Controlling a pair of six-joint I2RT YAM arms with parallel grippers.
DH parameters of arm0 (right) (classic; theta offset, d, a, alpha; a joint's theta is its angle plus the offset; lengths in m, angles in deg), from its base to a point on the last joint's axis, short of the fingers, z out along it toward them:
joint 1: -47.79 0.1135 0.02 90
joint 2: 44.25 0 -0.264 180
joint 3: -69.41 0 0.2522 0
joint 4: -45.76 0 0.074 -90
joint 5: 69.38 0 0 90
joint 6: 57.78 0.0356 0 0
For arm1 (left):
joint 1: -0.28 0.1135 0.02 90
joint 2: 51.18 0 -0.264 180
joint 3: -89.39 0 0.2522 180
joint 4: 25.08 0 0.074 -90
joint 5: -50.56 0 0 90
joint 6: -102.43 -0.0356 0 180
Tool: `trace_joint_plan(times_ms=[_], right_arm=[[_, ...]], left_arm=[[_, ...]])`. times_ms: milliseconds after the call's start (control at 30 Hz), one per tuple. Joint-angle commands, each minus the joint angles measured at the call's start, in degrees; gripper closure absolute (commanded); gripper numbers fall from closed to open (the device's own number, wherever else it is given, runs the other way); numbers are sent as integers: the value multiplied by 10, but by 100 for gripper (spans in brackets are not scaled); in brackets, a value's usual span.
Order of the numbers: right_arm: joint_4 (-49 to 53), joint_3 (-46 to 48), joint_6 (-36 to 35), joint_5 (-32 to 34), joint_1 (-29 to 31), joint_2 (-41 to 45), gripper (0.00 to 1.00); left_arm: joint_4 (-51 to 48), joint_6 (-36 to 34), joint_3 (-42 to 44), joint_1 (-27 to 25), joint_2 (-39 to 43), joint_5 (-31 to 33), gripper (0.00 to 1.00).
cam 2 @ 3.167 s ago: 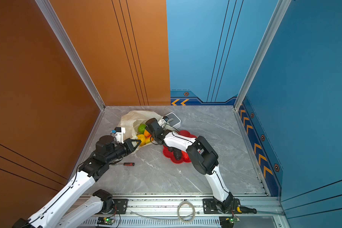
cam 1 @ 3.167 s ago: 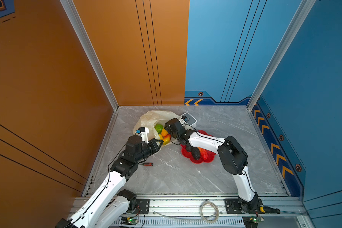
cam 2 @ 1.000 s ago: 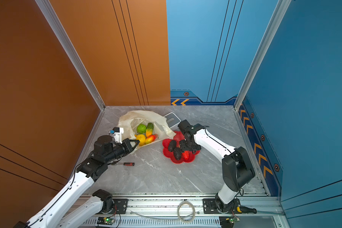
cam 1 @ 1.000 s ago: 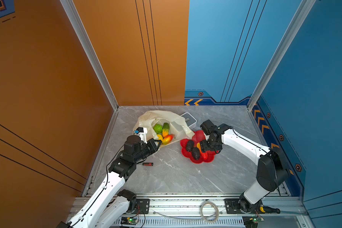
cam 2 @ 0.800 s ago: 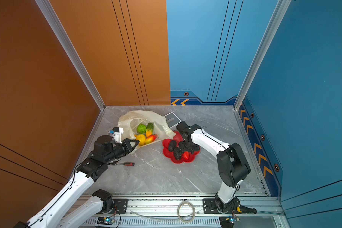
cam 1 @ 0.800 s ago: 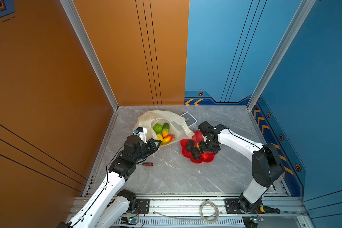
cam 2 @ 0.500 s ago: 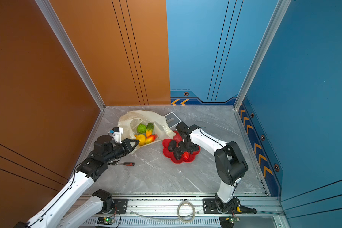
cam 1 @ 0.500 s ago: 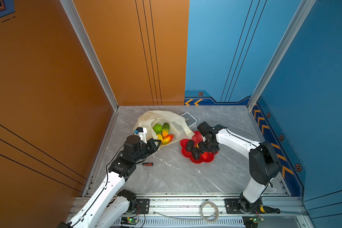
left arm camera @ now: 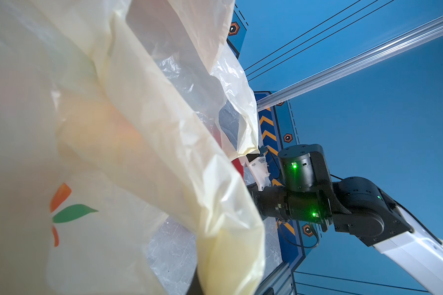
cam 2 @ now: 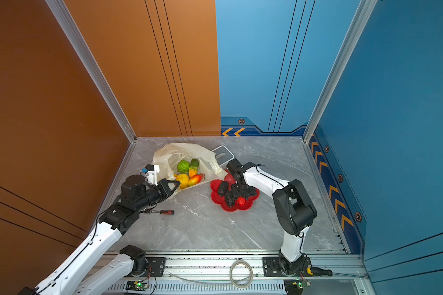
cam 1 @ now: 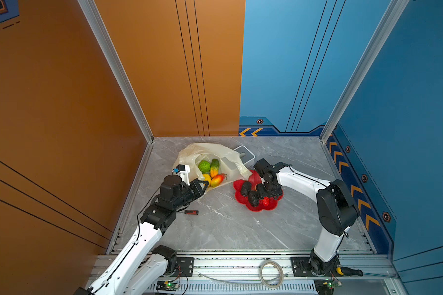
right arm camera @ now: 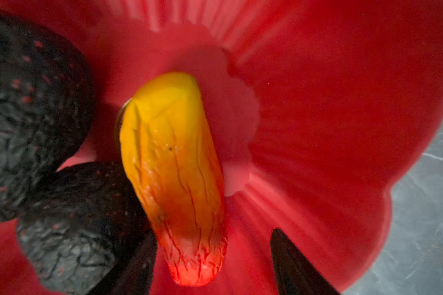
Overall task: Place the fruits into the plastic bag
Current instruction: 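Lower the right gripper onto the red-yellow mango and close on it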
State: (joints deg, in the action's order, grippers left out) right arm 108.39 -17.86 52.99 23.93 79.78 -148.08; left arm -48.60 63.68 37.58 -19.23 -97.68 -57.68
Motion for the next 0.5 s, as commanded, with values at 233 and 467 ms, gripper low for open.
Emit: trace_joint_plan(times_ms=[233, 467], right_arm=[[-19, 8, 1, 14, 1, -27, 33], [-33, 7, 8, 6, 0, -40, 35]], left_arm=[[-5, -13, -20, 6, 4, -5, 100], [-5, -14, -22, 8, 4, -7, 100]])
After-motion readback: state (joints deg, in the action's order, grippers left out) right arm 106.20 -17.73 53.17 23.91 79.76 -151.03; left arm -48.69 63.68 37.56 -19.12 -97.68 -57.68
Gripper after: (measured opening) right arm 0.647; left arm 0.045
